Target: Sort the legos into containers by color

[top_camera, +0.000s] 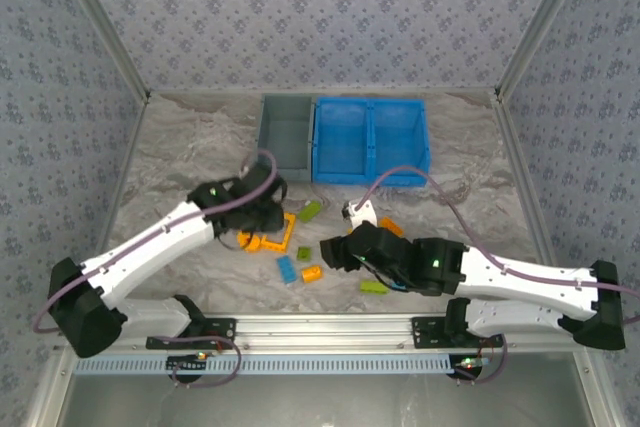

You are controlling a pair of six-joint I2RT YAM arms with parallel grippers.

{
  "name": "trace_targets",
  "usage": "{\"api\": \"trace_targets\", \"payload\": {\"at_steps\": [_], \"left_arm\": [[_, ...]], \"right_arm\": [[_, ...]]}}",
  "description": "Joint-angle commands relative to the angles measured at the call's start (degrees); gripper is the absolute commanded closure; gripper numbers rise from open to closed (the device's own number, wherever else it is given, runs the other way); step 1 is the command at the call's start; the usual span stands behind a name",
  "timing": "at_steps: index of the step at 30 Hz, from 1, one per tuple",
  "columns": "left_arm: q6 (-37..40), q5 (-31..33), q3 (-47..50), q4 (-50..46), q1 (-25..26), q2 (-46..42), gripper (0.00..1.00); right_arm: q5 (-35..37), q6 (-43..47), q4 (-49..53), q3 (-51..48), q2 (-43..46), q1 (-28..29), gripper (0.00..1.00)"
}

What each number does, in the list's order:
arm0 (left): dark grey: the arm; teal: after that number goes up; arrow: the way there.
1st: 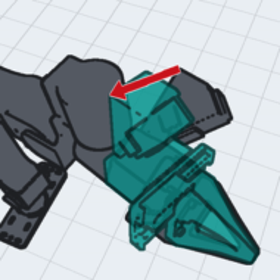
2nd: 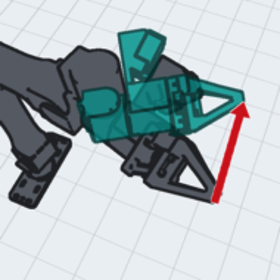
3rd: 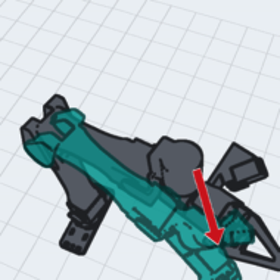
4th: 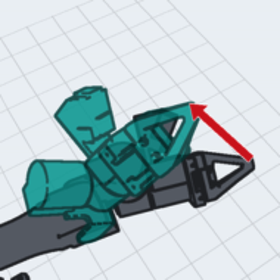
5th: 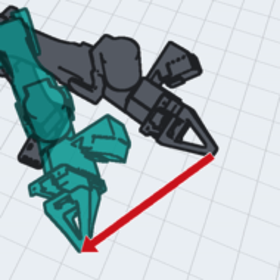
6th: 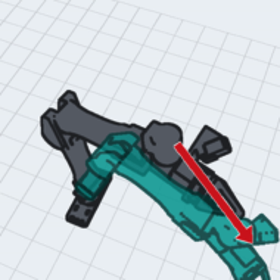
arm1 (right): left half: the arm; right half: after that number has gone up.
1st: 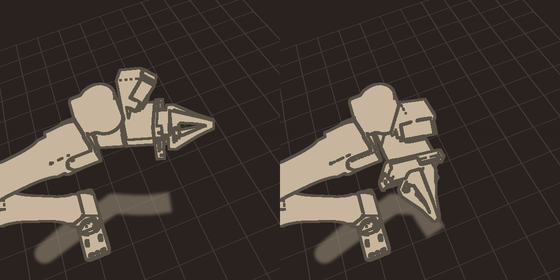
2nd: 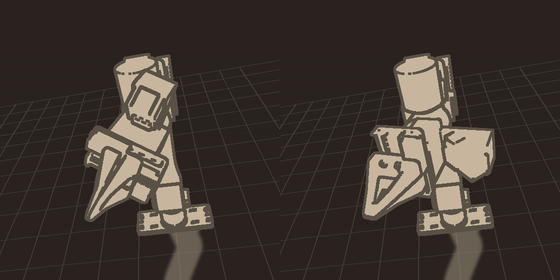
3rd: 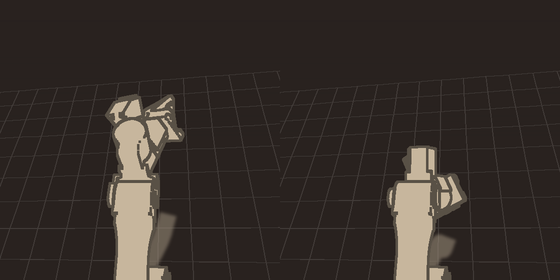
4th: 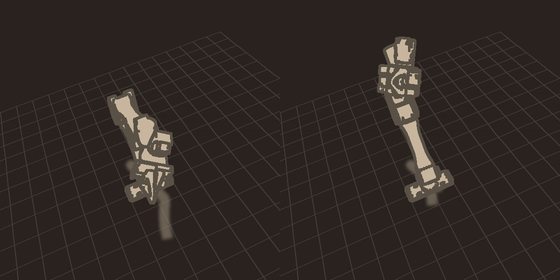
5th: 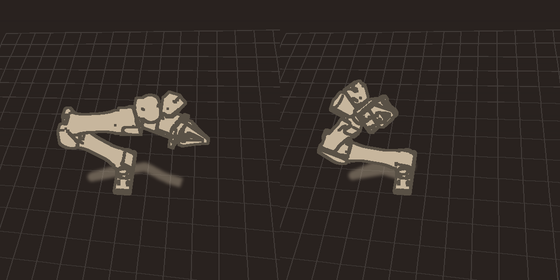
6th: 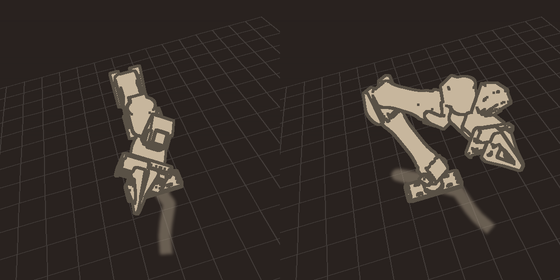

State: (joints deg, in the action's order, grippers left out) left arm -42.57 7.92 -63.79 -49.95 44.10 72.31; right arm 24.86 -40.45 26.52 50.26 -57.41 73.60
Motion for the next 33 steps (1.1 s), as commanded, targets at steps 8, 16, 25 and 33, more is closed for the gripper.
{"api": "trace_targets", "payload": {"at_steps": [8,16,25,33], "left_arm": [[13.6,-1.8,-31.9,-0.1,-14.6,32.6,0.69],[15.4,-2.1,-46.7,-4.2,-18.1,49.7,0.63],[14.5,-1.5,-46.8,-5.0,-17.3,45.9,0.34],[9.9,-2.8,-44.6,-4.2,-15.4,33.7,0.34]], "right_arm": [[14.7,7.9,-2.0,5.9,0.0,-5.5,0.32],[10.9,1.5,4.2,5.9,-0.6,-10.1,0.32],[6.9,-5.1,12.1,4.3,-2.7,-13.3,0.32],[2.4,-5.6,17.4,7.3,-8.8,-14.7,0.39]]}}
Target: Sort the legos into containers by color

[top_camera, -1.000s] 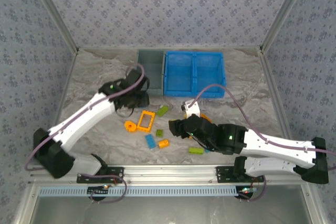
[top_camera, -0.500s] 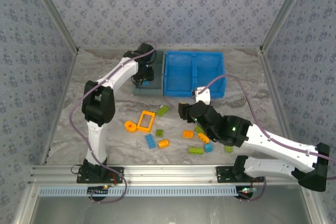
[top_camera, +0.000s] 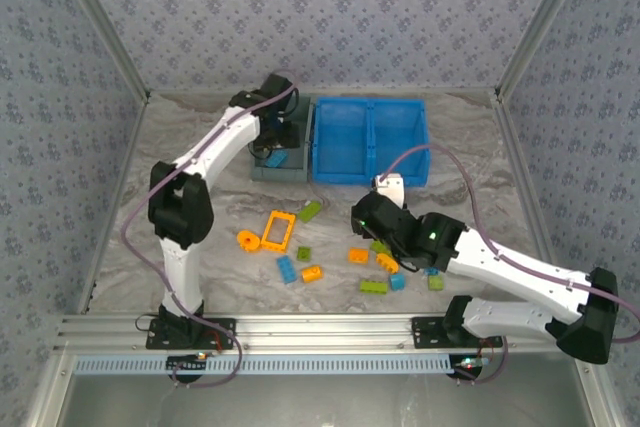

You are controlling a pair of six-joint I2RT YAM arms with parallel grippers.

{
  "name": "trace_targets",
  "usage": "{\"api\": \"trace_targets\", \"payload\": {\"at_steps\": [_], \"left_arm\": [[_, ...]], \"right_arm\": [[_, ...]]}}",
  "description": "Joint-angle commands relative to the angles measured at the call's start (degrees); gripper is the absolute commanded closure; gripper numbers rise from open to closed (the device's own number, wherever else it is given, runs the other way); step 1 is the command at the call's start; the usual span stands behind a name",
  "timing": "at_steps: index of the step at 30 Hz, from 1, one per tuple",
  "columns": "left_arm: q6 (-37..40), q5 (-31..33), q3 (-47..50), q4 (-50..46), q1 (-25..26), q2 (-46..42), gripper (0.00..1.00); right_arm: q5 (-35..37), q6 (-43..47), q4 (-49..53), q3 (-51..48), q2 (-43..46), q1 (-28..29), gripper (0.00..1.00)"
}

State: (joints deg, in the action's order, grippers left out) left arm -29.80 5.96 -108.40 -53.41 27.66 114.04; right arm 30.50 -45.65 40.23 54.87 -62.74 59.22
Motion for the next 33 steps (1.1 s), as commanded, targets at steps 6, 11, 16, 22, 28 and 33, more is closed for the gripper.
{"api": "trace_targets", "payload": {"at_steps": [6,11,16,22,28,33], "left_arm": [[-8.2,7.7,17.1,3.5,7.0,-30.0,0.33],[-12.0,9.4,36.3,5.6,11.5,-51.0,0.32],[-14.6,5.1,49.5,2.6,11.6,-67.8,0.30],[-16.3,1.3,57.6,0.4,11.7,-78.1,0.30],[-16.3,0.7,58.2,0.6,11.7,-78.9,0.30],[-15.7,0.2,58.1,1.4,11.7,-77.6,0.30]], "right_arm": [[-16.5,-1.9,-7.4,7.8,-19.3,2.5,0.42],[-23.8,-8.5,-14.2,12.9,-32.2,1.7,0.47],[-25.0,-11.7,-12.7,21.1,-41.1,1.8,0.51],[-26.3,-14.6,-14.2,22.6,-46.3,0.6,0.60],[-27.0,-15.3,-15.1,23.9,-49.5,0.3,0.65],[-26.9,-16.2,-15.6,25.1,-51.2,-0.1,0.66]]}}
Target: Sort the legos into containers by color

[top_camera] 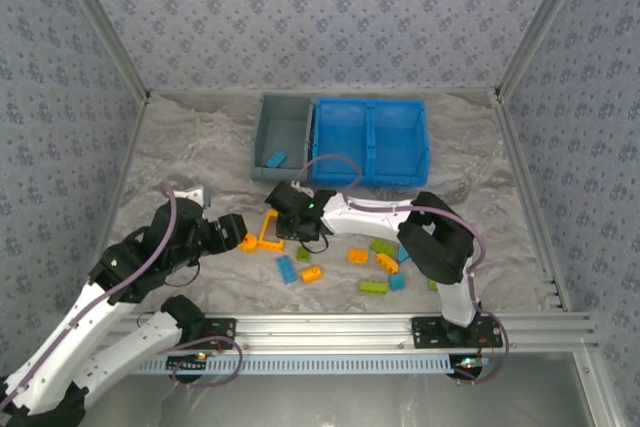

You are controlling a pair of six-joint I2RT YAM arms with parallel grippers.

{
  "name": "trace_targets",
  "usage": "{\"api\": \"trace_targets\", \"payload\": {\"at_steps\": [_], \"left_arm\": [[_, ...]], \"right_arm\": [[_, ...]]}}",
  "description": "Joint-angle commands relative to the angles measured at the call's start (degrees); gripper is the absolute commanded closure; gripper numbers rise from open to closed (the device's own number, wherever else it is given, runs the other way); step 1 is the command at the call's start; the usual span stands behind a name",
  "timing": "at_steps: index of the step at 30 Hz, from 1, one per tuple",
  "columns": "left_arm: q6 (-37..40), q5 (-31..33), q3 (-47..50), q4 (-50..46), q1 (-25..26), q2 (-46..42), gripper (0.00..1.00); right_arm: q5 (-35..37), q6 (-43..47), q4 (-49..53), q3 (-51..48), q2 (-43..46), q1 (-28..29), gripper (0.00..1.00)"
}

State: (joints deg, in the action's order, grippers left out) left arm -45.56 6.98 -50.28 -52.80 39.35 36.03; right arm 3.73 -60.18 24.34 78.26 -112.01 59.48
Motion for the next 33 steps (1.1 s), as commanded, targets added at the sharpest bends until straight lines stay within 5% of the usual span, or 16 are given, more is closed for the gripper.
{"api": "trace_targets", "payload": {"at_steps": [1,10,20,29,33], "left_arm": [[0.0,-0.8,0.1,0.9,0.0,0.4,0.30],[0.0,-1.0,1.0,1.4,0.0,0.4,0.30],[0.4,-1.3,1.5,1.8,0.0,0.7,0.31],[1.1,-6.9,1.7,8.5,0.0,3.9,0.30],[1.7,-10.8,-1.3,17.3,3.5,12.2,0.30]], "right_arm": [[0.1,-1.7,0.4,2.2,-2.2,-0.4,0.66],[0.4,-1.9,2.9,6.3,-5.2,-0.2,0.64],[3.6,-1.7,4.8,6.8,-4.5,-0.2,0.85],[17.0,4.5,14.5,4.3,10.3,-0.5,0.93],[22.5,9.8,19.9,-0.8,21.7,-5.6,0.93]]}}
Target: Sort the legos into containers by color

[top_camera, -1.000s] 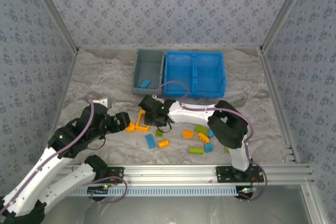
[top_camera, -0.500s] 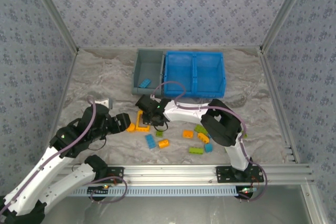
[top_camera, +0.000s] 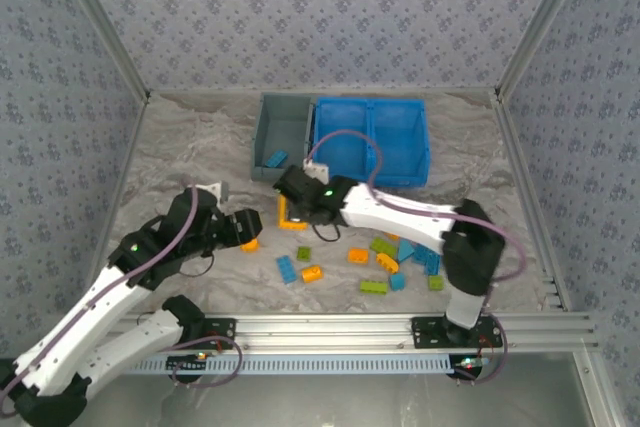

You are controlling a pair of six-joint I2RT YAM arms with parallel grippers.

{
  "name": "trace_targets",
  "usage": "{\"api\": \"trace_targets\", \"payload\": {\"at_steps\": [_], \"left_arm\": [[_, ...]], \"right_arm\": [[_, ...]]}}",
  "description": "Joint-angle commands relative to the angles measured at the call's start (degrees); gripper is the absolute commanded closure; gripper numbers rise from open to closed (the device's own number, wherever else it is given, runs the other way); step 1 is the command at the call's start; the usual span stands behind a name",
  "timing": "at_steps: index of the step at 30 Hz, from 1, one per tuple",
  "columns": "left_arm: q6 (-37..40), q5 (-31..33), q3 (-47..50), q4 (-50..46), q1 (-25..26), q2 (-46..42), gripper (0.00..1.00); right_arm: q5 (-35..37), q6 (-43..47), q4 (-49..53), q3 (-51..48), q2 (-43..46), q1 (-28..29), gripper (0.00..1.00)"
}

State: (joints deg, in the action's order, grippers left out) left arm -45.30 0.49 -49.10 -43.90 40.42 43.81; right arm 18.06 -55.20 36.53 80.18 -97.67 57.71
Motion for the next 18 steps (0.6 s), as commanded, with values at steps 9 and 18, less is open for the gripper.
{"api": "trace_targets", "payload": {"at_steps": [9,18], "left_arm": [[5.6,11.6,-15.0,21.2,19.3,24.3,0.28],[10.2,19.2,-29.5,23.1,24.2,41.5,0.24]], "right_arm": [[0.0,32.0,4.3,-6.2,17.0,-33.0,0.94],[-10.8,43.3,3.6,9.7,-3.4,-45.0,0.95]]}}
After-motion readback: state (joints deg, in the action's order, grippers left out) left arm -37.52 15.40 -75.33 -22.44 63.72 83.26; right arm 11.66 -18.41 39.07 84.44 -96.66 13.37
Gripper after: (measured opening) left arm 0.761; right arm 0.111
